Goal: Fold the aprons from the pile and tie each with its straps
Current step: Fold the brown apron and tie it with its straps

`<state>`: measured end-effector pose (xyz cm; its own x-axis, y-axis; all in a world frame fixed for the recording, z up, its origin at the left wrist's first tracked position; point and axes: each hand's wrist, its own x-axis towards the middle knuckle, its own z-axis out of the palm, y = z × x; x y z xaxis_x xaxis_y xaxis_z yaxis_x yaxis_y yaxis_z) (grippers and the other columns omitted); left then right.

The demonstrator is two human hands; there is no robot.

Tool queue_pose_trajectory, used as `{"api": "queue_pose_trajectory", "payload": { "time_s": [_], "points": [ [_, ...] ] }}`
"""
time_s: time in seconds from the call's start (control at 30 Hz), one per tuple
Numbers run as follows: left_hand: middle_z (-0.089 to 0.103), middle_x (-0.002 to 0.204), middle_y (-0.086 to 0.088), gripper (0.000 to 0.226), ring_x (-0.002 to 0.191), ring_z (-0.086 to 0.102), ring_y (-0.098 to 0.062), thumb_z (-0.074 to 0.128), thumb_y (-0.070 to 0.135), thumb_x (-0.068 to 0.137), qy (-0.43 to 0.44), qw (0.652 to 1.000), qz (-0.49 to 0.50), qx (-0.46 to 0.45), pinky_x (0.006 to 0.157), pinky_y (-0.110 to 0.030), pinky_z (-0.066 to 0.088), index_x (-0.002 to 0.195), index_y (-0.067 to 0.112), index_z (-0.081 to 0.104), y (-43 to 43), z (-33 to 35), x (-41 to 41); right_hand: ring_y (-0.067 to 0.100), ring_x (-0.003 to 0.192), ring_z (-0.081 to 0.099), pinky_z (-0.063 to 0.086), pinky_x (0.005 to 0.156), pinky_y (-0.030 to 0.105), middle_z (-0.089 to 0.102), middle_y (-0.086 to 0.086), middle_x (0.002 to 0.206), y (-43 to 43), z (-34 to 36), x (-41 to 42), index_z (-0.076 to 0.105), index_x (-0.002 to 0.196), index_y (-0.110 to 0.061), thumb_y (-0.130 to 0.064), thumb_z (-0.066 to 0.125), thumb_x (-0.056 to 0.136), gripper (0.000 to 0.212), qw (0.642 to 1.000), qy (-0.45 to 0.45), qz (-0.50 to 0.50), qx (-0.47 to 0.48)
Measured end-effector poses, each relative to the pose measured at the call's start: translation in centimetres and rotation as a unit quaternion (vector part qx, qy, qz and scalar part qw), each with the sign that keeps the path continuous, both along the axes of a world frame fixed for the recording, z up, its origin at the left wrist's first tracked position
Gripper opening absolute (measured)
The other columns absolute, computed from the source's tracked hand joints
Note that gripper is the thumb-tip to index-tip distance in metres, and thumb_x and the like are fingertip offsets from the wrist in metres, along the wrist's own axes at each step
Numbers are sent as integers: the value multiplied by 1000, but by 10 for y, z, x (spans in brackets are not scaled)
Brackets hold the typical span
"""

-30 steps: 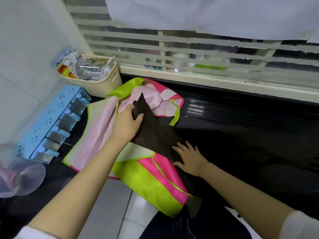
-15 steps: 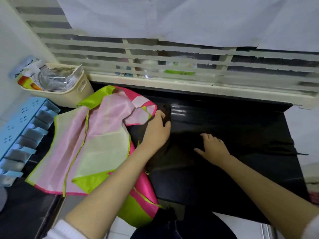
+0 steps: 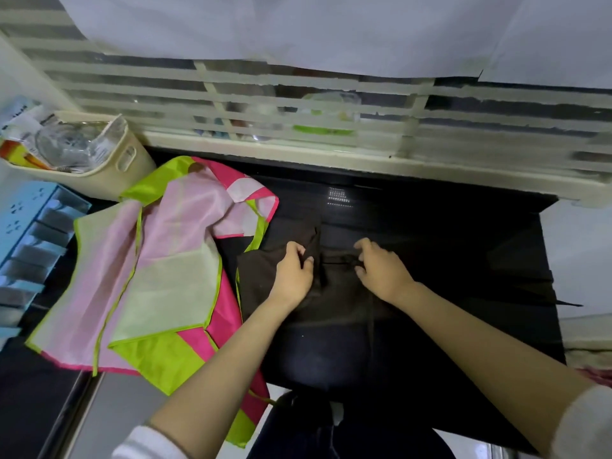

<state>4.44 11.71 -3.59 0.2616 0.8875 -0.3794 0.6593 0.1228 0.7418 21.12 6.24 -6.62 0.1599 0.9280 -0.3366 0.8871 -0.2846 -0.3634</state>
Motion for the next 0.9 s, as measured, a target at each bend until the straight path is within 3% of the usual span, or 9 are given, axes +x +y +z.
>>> {"api": "queue_pose_trajectory", "payload": {
  "time_s": [0.07,0.13,0.2,0.33,0.5,0.6,0.73,0.83,0.9],
  "points": [
    [51,79,-5,10,75,45,-20,49,10,95,15,999,19,-22,63,-20,27,96,9,39,0,-10,-1,26,122,45,38,99,36,46,8,134,-4,1,11,31,140,-13,-43,49,94,58,997,54,10,-58],
    [52,83,-8,11,79,46,-22,50,10,95,30,999,30,-35,64,-21,27,97,9,39,-1,-17,-3,27,127,41,36,102,36,43,9,138,-6,-2,17,33,142,-13,-51,39,96,60,995,71,5,-74],
    [50,78,-5,11,79,46,-22,49,10,95,37,998,27,-39,63,-21,26,98,10,39,-2,-19,-1,27,123,46,38,100,35,47,10,135,-5,-5,19,43,137,-13,-47,36,98,52,991,107,-22,-80],
    [51,81,-6,10,77,46,-23,49,10,96,43,998,23,-43,62,-21,27,98,9,40,-3,-19,2,26,102,59,47,84,33,65,8,105,3,-7,18,63,110,-10,-39,51,95,34,988,112,9,-105],
    [53,83,-9,9,75,47,-22,49,9,95,49,998,20,-32,61,-21,27,98,9,40,-5,-22,3,21,83,63,48,76,29,67,3,81,18,13,36,63,83,-16,-31,56,93,19,989,137,8,-48],
    [54,85,-8,10,72,46,-20,49,7,94,49,998,16,-25,62,-19,28,97,9,40,-8,-23,4,22,81,63,48,75,30,62,3,74,39,38,57,63,79,-14,-38,59,90,27,992,123,10,-28],
    [54,87,-8,11,77,47,-21,50,6,93,51,998,21,-20,65,-20,28,95,9,40,-9,-27,5,27,71,61,40,65,28,63,19,73,72,63,69,65,85,6,-37,60,90,44,985,172,-18,21],
    [55,89,-8,13,81,49,-21,51,5,92,56,998,22,-13,67,-20,28,94,10,39,-10,-29,5,21,69,58,44,69,30,61,4,65,97,73,65,66,79,0,-34,58,92,38,978,195,-38,68],
    [56,89,-8,12,83,51,-22,51,5,92,58,998,25,-16,68,-20,29,94,10,40,-10,-30,5,21,71,60,46,72,31,63,3,68,111,76,59,63,73,-8,-31,56,93,33,975,206,-42,77]
  ]
}}
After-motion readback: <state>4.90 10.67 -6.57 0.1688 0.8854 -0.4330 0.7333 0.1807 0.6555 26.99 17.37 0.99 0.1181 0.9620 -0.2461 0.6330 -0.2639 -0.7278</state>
